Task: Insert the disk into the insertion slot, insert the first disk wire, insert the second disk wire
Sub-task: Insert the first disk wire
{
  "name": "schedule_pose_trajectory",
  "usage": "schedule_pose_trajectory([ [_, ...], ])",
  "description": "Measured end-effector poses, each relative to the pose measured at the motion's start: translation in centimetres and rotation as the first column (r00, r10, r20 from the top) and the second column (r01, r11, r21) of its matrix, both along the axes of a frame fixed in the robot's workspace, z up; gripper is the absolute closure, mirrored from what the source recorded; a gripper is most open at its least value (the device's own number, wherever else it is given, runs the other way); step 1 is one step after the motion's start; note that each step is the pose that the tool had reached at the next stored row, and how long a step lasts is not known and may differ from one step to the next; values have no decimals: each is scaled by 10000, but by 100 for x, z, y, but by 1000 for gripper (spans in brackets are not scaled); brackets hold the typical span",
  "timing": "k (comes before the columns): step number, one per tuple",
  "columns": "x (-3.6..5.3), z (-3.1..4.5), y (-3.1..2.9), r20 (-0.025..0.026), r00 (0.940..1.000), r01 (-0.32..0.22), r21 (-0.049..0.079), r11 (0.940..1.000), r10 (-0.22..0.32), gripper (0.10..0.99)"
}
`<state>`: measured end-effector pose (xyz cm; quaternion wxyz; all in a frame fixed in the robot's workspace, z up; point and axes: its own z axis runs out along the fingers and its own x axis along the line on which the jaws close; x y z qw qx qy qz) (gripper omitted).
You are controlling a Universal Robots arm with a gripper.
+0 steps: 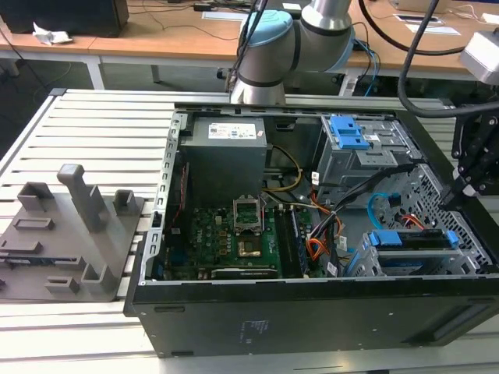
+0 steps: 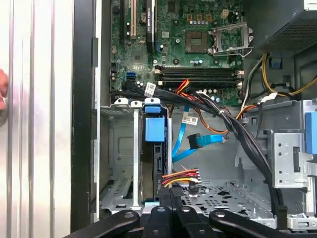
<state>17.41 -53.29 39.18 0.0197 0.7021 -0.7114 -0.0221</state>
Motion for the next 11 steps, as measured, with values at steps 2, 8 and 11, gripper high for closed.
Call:
schedule_pose_trajectory([
  [2, -170, -1, -1, 0, 10000, 1, 2, 10000, -1, 980],
  [8, -259, -2, -1, 0, 10000, 1, 2, 10000, -1, 980],
  [11, -260, -1, -1, 0, 10000, 0, 2, 10000, 0, 980],
])
